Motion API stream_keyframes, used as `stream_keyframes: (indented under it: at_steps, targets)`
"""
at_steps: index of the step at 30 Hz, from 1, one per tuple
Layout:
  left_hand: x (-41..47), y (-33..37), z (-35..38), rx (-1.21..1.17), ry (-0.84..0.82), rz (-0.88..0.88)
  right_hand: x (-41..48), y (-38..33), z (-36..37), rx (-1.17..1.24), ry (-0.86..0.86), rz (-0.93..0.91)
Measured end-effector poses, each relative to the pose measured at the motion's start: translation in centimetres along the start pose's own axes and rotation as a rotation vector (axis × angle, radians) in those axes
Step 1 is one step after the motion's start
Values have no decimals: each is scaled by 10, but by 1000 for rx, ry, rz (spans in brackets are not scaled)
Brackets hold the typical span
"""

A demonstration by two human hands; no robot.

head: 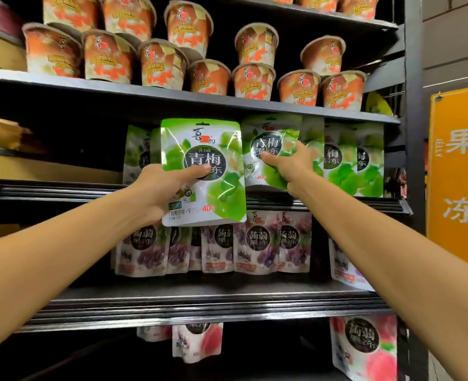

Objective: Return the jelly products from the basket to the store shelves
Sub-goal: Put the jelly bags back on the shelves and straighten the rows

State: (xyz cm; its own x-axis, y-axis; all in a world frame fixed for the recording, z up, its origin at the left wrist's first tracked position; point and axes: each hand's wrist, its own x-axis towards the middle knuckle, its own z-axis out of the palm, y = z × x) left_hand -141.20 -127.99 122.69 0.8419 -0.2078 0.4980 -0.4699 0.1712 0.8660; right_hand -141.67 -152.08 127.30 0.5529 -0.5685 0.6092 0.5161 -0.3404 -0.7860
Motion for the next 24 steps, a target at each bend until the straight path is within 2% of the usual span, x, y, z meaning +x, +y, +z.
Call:
stream_keyframes:
  at_steps: [5, 10, 16, 19, 24]
  targets:
    - [3, -4, 1, -3, -42, -31, -1, 10, -4, -170, -31, -143]
    - [7, -9, 3, -18, -56, -50, -8, 6, -20, -377, -117, -129]
    - [15, -10, 0, -37, -46, -59, -22, 3, -37, -611, -39, -236]
    - [19, -12, -2, -23, -44, -70, -24, 0, -40, -618, -90, -195]
    - [18, -9, -1, -23, -34, -68, -24, 2, -31, -629, -61, -168]
